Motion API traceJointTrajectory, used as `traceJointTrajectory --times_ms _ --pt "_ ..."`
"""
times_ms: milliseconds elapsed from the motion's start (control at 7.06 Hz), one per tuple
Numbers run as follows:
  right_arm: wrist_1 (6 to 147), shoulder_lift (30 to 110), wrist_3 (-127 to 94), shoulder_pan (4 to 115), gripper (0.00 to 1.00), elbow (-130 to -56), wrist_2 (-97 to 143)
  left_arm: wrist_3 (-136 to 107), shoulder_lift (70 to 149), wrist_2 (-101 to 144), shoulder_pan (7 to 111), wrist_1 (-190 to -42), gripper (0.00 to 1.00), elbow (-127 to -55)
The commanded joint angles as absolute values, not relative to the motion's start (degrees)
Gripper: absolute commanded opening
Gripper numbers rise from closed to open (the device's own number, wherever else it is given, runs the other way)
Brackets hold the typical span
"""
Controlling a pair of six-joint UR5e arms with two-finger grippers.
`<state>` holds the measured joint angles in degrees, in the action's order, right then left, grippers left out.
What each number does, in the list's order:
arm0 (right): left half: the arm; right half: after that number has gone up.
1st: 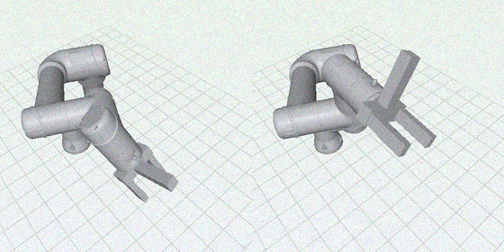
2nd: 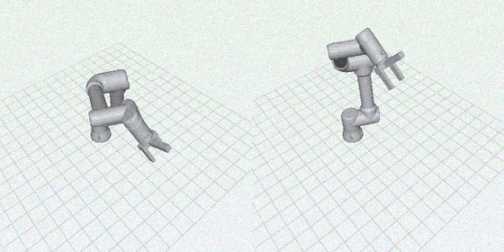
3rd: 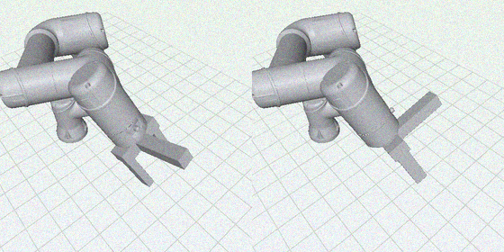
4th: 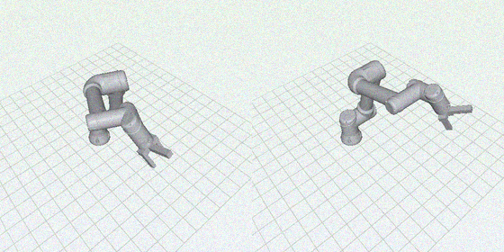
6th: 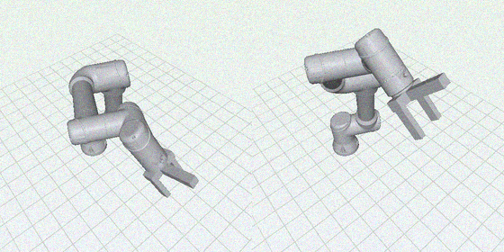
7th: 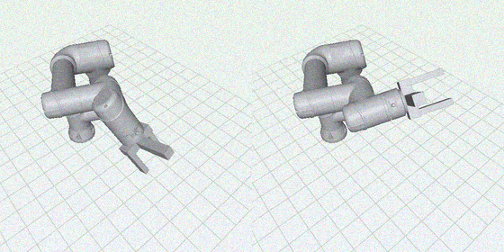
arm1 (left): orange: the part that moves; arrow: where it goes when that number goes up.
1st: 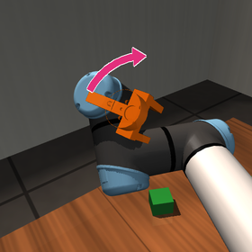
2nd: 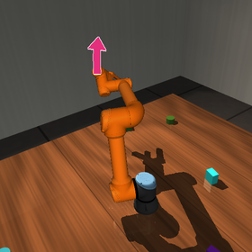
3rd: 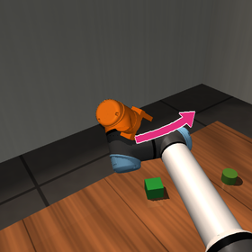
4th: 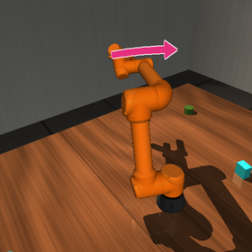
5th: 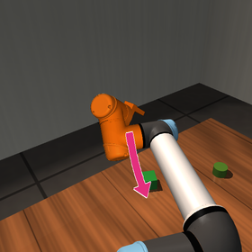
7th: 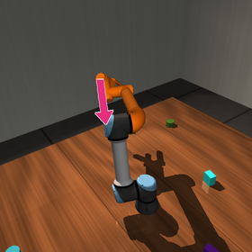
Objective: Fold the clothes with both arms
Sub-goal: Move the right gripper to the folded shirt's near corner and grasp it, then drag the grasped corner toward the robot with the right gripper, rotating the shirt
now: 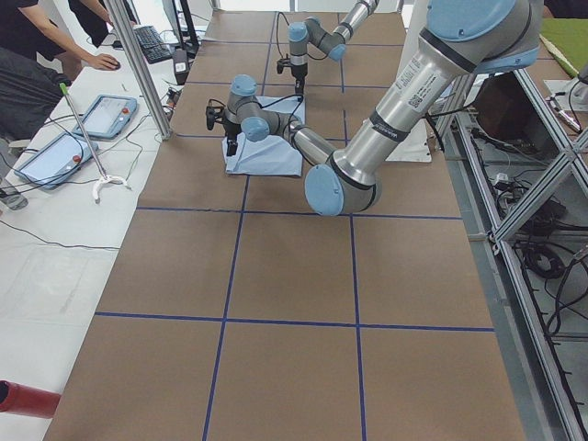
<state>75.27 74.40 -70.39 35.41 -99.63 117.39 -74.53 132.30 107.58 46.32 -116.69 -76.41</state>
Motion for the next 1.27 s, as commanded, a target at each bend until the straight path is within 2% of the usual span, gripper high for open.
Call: traceJointTrajectory --times_ms 0,283,850,1133 --pt "75.3 75.8 -70.2 35.6 0.0 -102.4 118.3 -74.5 132.4 107.6 46.3 -116.7 1.0 -76.5" --pt "75.3 82.1 -71.0 30.7 0.0 -110.7 118.0 -74.5 132.2 107.3 46.3 -116.7 1.0 -76.5" --pt "75.3 94.2 -74.9 10.3 0.0 -123.7 116.5 -74.5 131.4 106.7 46.3 -116.6 1.0 -78.0" --pt "75.3 95.0 -81.9 2.6 0.0 -124.7 116.2 -74.7 130.0 106.7 46.3 -116.5 1.0 -80.0"
